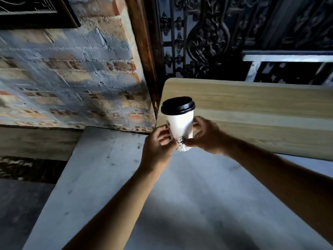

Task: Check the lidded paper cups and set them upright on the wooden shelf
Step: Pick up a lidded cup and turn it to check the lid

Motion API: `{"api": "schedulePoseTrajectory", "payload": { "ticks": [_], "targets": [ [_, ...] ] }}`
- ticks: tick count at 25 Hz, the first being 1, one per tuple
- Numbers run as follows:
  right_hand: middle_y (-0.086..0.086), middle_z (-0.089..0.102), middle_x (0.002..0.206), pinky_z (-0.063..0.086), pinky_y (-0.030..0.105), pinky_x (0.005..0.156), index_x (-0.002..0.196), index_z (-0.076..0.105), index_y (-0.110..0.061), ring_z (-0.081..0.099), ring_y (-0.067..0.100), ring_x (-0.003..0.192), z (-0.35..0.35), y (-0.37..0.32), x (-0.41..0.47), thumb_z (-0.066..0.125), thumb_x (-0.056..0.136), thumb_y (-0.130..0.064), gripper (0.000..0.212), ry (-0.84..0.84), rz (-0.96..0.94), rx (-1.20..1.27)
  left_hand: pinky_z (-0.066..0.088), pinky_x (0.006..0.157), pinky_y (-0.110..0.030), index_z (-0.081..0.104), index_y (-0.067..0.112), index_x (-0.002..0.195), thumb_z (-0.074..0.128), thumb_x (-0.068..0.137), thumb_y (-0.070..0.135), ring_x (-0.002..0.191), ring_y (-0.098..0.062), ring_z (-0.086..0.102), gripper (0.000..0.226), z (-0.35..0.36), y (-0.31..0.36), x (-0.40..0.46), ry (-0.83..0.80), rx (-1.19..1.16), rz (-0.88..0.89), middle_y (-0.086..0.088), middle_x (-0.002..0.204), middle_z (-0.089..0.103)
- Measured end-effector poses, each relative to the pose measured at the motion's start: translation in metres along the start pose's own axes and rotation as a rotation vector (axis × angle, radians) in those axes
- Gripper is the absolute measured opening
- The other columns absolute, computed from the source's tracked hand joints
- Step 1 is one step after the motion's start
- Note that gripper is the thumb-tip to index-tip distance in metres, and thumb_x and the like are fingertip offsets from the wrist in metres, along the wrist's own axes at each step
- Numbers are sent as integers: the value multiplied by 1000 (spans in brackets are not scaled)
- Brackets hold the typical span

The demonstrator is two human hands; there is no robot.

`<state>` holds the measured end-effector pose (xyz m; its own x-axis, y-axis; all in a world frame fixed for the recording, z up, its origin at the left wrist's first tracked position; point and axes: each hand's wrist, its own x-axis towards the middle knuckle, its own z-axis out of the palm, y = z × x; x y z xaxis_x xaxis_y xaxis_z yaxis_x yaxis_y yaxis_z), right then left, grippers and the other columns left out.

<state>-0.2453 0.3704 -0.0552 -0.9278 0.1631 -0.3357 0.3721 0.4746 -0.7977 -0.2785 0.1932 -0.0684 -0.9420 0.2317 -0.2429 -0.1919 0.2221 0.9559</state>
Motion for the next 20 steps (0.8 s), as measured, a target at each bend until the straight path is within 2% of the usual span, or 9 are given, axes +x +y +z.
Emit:
{"api": "schedulePoseTrajectory", "payload": {
  "ticks": [2, 4, 6, 9, 11, 13, 16, 20],
  "targets": [
    [2, 67, 134, 53, 39, 90, 141, 50, -20, 63, 16, 105, -3, 10, 36, 88, 75, -21, 75, 8, -44, -53, 58, 93, -31, 65, 6, 128, 74, 82, 0, 107, -17, 74, 47, 9, -12, 35, 17, 36, 37, -10, 119, 76],
    [0, 66, 135, 49, 34, 87, 143, 47, -21, 61, 15, 104, -5, 21, 74, 88, 76, -23, 78, -8, -79, -69, 58, 97, -32, 61, 5, 133, 69, 85, -8, 113, -19, 72, 50, 17, -26, 70, 32, 74, 75, -9, 125, 73],
    [0, 65, 137, 54, 38, 91, 144, 45, -22, 64, 16, 107, -5, 26, 110, 89, 76, -24, 82, -19, -113, -67, 58, 99, -33, 56, 4, 137, 68, 85, -10, 116, -18, 71, 55, 25, -34, 102, 46, 102, 125, -9, 130, 70],
    [2, 66, 137, 57, 49, 99, 146, 44, -22, 67, 22, 115, 0, 34, 155, 91, 72, -25, 88, 8, -179, -70, 59, 95, -25, 51, 5, 139, 69, 84, -7, 114, -15, 71, 59, 31, -51, 142, 88, 186, 184, -7, 131, 68],
    [0, 67, 133, 57, 50, 98, 144, 44, -24, 67, 21, 112, 2, 38, 172, 91, 71, -26, 87, 32, -215, -93, 59, 98, -33, 51, 6, 138, 72, 82, -3, 113, -15, 70, 61, 32, -57, 158, 115, 237, 224, -5, 129, 67],
    [-2, 67, 130, 59, 49, 95, 143, 44, -27, 68, 19, 108, 5, 43, 183, 89, 70, -28, 85, 53, -244, -117, 58, 101, -36, 51, 6, 135, 75, 80, -2, 111, -16, 69, 61, 31, -62, 168, 132, 273, 256, 3, 117, 66],
    [-2, 68, 129, 63, 46, 85, 145, 42, -28, 73, 17, 96, 6, 49, 192, 85, 74, -23, 83, 80, -252, -118, 54, 96, -20, 49, 8, 136, 77, 82, -6, 105, -7, 66, 63, 31, -67, 179, 114, 263, 257, 18, 104, 61],
    [0, 70, 121, 64, 43, 83, 145, 41, -28, 74, 16, 93, 8, 52, 198, 84, 76, -21, 81, 109, -254, -133, 51, 95, -9, 45, 12, 142, 75, 86, -5, 102, 5, 65, 65, 32, -67, 184, 99, 255, 233, 13, 108, 63]
  ]
}}
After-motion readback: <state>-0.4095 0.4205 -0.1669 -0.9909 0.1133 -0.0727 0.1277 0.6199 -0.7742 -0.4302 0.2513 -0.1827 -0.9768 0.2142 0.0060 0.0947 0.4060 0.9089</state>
